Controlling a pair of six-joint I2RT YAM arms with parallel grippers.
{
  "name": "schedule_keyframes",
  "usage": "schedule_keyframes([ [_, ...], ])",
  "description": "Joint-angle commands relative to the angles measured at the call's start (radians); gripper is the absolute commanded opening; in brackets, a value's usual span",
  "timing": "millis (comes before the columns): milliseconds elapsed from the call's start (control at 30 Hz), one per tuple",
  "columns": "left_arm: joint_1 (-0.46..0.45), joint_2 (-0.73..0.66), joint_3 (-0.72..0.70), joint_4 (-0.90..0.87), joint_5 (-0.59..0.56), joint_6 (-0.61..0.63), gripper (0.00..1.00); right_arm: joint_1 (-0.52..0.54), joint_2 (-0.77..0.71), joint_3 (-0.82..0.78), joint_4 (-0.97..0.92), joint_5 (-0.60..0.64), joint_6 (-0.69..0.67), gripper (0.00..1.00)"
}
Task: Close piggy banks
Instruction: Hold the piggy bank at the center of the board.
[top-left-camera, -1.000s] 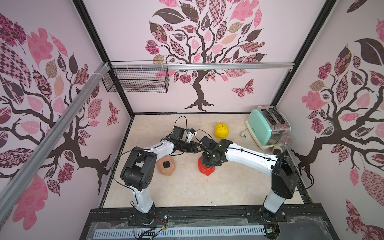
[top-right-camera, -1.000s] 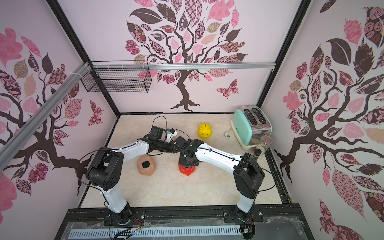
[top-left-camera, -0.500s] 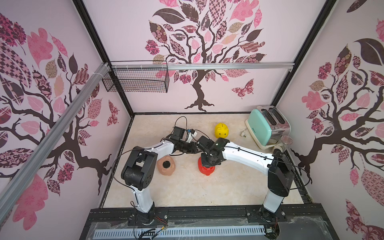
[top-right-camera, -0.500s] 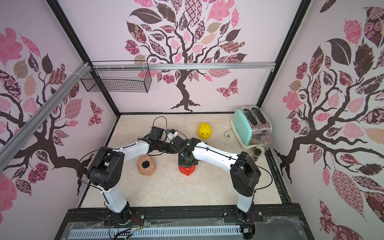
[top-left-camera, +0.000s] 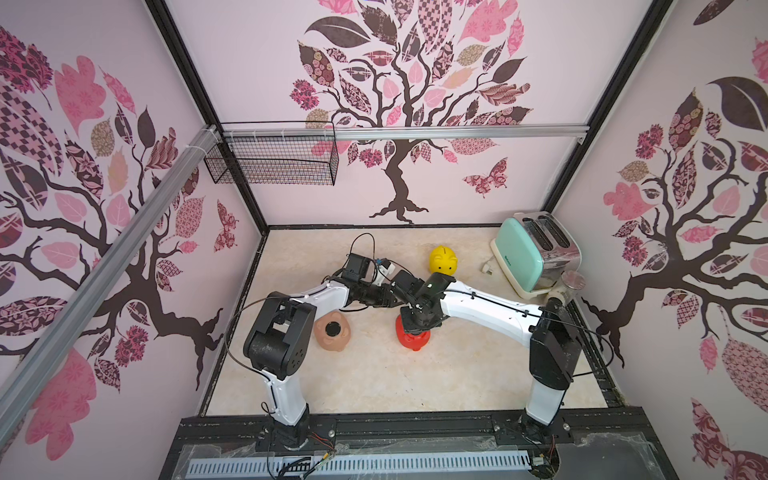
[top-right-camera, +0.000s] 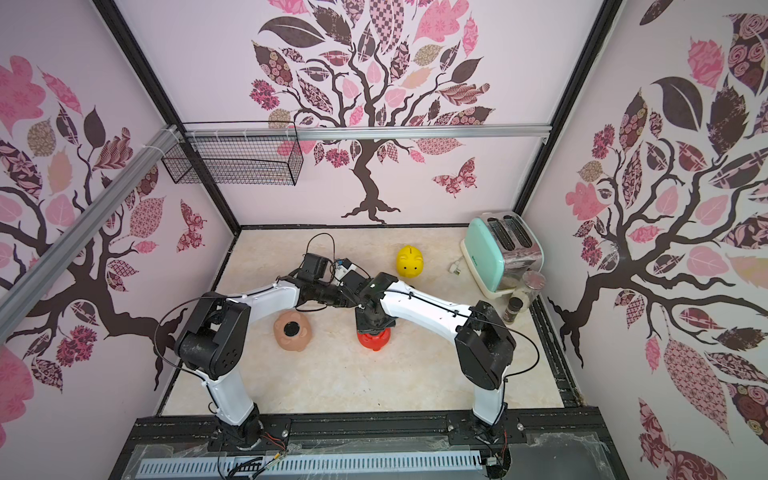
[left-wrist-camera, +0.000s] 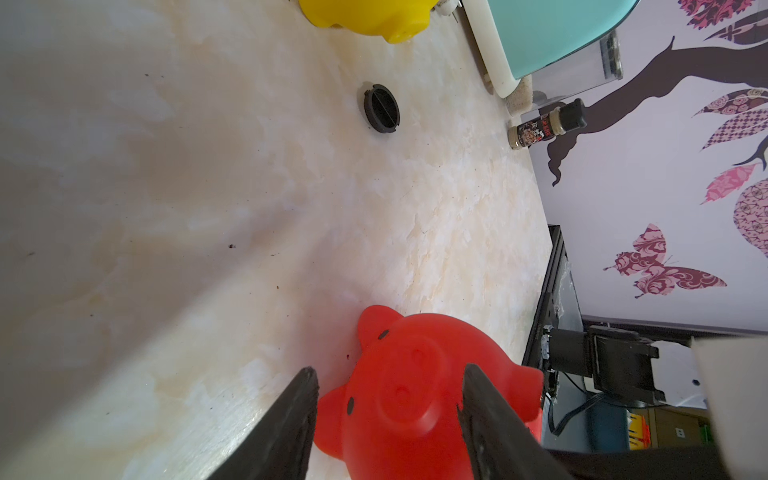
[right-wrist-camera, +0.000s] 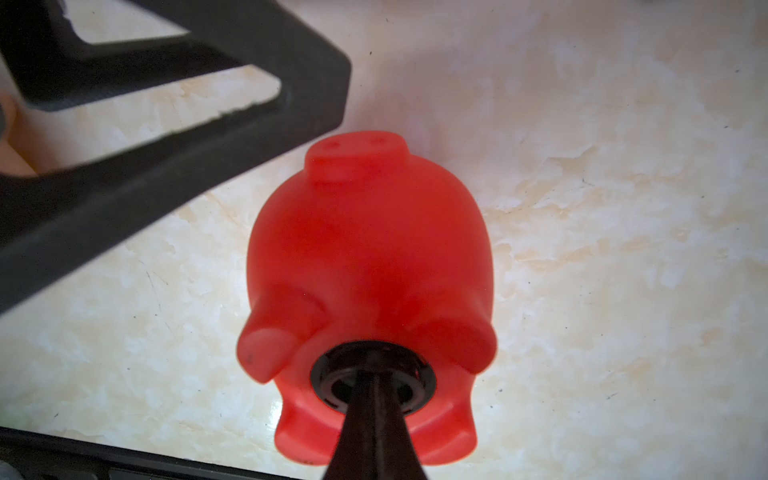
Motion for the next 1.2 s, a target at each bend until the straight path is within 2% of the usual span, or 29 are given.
schedule_keyframes([
  [0, -0.007, 0.01, -0.002, 0.014, 0.027, 0.014, 0.58, 0.007, 0.06, 0.006, -0.035, 0.002, -0.035, 0.0],
  [300, -0.014, 0.012, -0.002, 0.011, 0.05, 0.024, 0.58, 0.008, 0.083, 0.033, -0.056, 0.006, -0.064, 0.0],
  [433, -0.016, 0.018, -0.003, 0.002, 0.055, 0.032, 0.57, 0.007, 0.067, 0.036, -0.047, 0.053, -0.018, 0.0],
  [900, -0.045, -0.04, -0.077, 0.033, 0.105, 0.026, 0.56, -0.008, 0.029, 0.005, 0.011, 0.028, 0.031, 0.0],
  [1167, -0.048, -0.031, -0.081, 0.022, 0.09, 0.031, 0.56, -0.013, 0.011, -0.018, 0.055, 0.005, 0.046, 0.08],
])
